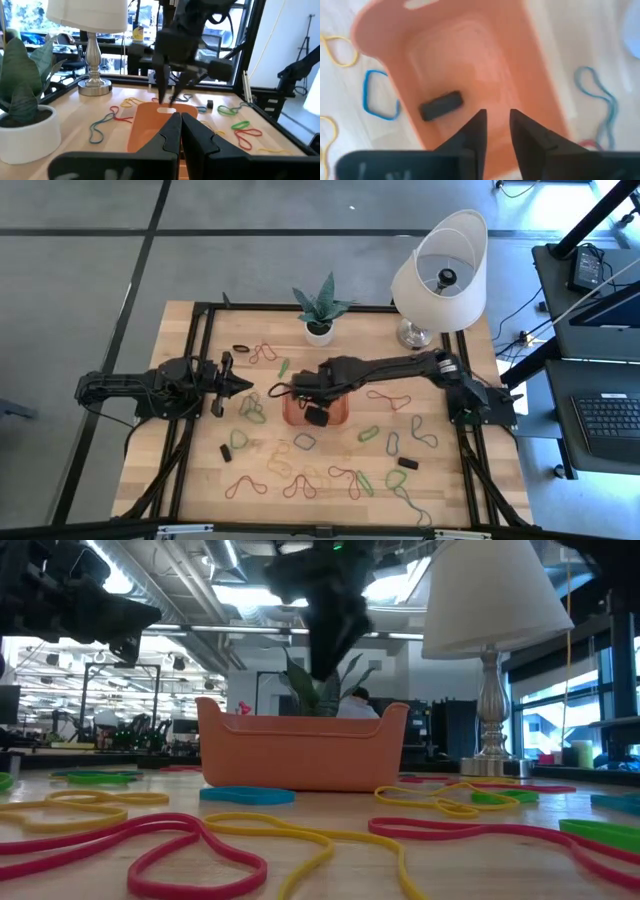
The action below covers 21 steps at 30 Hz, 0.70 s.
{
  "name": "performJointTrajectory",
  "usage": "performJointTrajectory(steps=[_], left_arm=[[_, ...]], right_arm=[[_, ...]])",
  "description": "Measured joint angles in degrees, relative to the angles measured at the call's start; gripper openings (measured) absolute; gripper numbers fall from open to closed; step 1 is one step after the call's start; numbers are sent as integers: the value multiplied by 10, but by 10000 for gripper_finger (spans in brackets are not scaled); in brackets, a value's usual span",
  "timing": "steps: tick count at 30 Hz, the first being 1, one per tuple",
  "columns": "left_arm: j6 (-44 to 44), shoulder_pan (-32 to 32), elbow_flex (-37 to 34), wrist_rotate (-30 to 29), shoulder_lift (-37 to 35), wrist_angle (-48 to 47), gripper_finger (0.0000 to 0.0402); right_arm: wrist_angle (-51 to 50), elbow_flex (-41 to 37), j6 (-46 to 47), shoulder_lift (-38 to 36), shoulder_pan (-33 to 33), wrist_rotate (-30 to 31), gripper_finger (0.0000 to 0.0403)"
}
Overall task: Pick and place rubber bands into bin
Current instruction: Put the yellow rubber band into the orange bin
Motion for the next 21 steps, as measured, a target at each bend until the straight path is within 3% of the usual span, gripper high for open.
performJointTrajectory(steps=[7,13,21], left_arm=[[-14,0,0,-12,0,4,6],[-11,0,28,-38,16,-34,2],[-14,-1,165,-89,175,-210,3]], right_arm=[[193,-280,58,-217,15,13,28],[337,-515,121,-428,66,19,4],[381,-732,190,-667,162,89,3]])
